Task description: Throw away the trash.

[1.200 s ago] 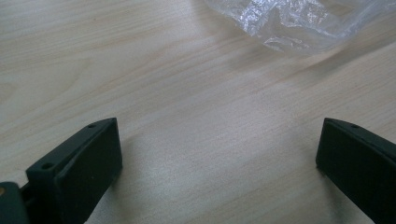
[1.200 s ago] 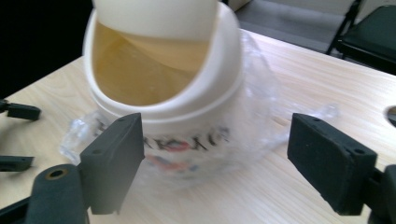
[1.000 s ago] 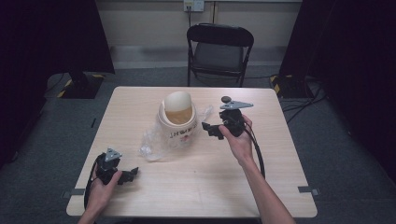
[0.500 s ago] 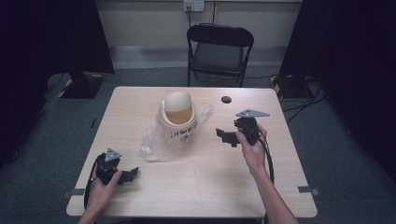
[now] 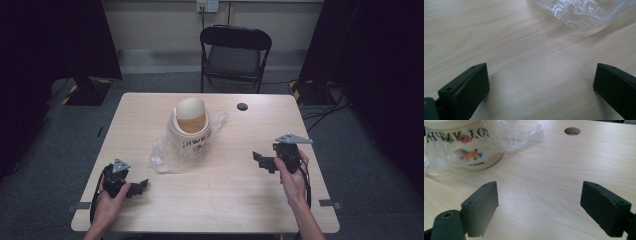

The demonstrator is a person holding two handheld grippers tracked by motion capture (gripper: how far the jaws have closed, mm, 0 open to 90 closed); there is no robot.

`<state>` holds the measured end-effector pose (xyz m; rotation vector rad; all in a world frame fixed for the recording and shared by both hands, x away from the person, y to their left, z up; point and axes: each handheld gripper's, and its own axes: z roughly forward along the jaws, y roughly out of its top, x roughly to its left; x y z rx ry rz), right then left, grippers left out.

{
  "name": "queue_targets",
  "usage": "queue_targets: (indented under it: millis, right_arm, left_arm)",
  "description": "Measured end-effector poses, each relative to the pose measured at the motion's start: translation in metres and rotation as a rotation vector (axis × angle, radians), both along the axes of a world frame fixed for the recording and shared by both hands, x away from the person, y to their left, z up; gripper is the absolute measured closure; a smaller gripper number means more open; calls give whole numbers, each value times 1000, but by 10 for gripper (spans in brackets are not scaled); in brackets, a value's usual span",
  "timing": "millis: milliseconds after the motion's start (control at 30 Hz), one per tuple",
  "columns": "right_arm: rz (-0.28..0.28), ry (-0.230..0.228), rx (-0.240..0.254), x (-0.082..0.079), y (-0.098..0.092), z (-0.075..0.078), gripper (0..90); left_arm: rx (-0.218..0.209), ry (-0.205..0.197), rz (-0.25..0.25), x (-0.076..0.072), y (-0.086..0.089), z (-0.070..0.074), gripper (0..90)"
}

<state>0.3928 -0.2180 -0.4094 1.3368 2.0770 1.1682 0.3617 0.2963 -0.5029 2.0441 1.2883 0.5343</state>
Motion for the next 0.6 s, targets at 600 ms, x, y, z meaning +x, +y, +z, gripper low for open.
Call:
queue_targets:
  millis: [600]
  right_arm:
    - [-158,66,-75,-25,-68,-51,148]
  left_arm:
    - [0,0,0,0,0,0,0]
